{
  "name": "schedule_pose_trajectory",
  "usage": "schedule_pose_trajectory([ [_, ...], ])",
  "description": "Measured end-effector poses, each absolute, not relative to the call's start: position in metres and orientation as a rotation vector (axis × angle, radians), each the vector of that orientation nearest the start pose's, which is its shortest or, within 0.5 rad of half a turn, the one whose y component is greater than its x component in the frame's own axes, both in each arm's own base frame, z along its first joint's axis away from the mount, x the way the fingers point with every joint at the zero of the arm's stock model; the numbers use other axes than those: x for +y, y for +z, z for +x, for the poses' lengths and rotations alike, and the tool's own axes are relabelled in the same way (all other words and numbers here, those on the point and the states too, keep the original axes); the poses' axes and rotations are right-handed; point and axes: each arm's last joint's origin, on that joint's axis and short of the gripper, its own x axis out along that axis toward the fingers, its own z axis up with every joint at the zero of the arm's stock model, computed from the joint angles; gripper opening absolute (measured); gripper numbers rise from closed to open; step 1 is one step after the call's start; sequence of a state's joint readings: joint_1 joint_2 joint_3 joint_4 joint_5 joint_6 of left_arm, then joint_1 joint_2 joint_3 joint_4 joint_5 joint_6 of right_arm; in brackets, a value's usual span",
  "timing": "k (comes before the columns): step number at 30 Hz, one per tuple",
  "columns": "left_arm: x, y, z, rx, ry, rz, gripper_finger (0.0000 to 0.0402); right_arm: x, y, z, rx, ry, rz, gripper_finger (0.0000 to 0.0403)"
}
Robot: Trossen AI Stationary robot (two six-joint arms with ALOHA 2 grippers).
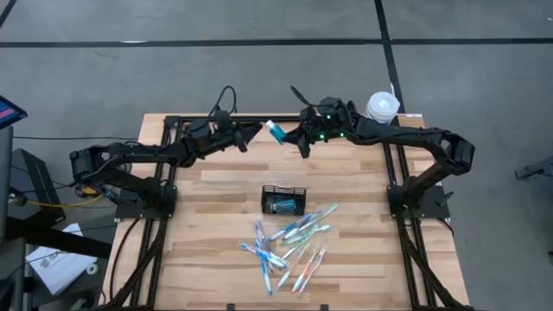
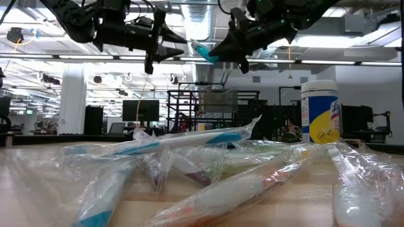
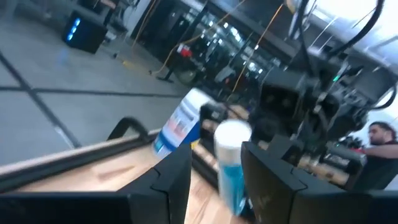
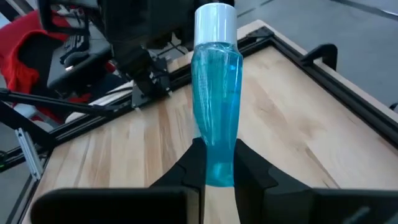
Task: Pick & Place toothbrushing station
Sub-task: Put the blue mouthwash into the black wire organizer
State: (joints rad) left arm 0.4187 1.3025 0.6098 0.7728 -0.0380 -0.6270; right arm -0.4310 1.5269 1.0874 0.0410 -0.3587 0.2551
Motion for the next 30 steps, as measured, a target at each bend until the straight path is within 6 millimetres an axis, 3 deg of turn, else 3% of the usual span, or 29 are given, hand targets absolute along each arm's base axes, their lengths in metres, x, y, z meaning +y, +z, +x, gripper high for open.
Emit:
schedule_pose_trajectory([
  [23, 0.111, 0.267, 0.248, -0.33, 0.358, -0.586, 0.0135, -0.131, 0.289, 0.321, 0.28, -0.117, 0.406, 0.0039],
  [30, 0.113, 0.257, 0.256, -0.305, 0.36, -0.613, 0.0135, -0.128, 0.294, 0.323, 0.227, -0.101, 0.397, 0.0039],
])
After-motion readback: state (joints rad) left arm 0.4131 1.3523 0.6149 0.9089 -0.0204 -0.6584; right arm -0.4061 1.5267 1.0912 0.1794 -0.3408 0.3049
